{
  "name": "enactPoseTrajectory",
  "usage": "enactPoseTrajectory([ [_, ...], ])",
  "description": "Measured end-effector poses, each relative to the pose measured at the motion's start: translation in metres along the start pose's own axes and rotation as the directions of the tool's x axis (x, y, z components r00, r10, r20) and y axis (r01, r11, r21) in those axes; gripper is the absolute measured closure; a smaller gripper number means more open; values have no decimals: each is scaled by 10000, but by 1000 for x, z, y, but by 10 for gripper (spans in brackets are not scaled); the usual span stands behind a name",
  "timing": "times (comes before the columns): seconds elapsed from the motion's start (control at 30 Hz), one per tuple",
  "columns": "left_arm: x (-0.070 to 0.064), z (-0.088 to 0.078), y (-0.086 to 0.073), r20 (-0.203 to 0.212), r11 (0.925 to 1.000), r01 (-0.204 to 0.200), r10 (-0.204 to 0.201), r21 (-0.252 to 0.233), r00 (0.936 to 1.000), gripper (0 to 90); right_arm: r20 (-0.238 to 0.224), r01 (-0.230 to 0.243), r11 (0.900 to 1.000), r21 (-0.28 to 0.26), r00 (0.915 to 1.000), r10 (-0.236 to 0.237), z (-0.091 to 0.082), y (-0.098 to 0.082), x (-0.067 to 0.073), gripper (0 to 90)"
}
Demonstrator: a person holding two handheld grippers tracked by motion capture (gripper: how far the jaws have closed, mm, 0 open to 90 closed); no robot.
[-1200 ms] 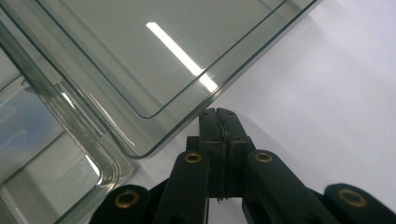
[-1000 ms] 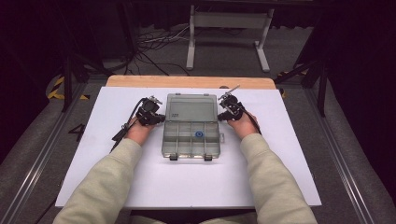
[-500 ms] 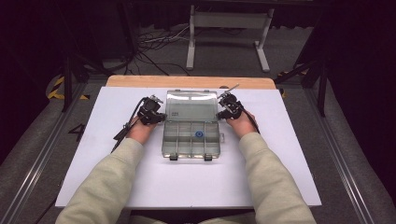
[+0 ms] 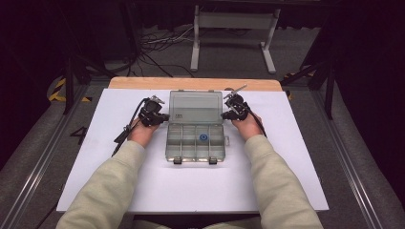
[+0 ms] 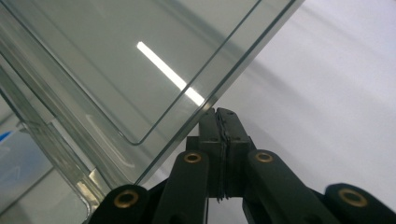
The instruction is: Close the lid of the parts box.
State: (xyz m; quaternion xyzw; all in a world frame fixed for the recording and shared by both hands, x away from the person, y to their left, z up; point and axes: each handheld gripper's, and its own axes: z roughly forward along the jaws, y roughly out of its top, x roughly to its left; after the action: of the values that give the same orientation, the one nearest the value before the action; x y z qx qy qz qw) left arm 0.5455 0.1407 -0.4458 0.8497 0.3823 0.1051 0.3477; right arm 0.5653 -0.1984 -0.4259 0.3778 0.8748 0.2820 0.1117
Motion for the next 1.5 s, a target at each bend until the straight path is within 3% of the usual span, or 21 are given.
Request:
enactPoseTrajectory([
  [0.43, -4, -9, 5, -184, 9984, -197, 188, -533, 9997, 896, 168, -67, 9967, -812, 9998, 81, -16, 4, -1, 898],
  [0.53, -4, -12, 5, -55, 9978, -70, 66, -660, 10000, 896, 167, -64, 9947, -1028, 9998, 81, -20, 5, 0, 898],
  [0.6, -4, -15, 5, -121, 9970, -262, 254, -723, 9996, 896, 194, 16, 9932, -1162, 9998, 7, -23, 5, 1, 898],
  [1.3, -12, -39, 7, 127, 9897, -615, 636, -1296, 9979, 895, 99, 473, 9766, -2098, 9989, -462, -62, 8, 13, 897],
  [1.4, -13, -42, 6, 322, 9877, -459, 513, -1492, 9982, 894, -18, 468, 9735, -2239, 9988, -484, -67, 7, 16, 897],
  [1.5, -13, -46, 5, 368, 9864, -595, 659, -1535, 9971, 893, -66, 529, 9692, -2404, 9984, -561, -73, 6, 19, 897],
])
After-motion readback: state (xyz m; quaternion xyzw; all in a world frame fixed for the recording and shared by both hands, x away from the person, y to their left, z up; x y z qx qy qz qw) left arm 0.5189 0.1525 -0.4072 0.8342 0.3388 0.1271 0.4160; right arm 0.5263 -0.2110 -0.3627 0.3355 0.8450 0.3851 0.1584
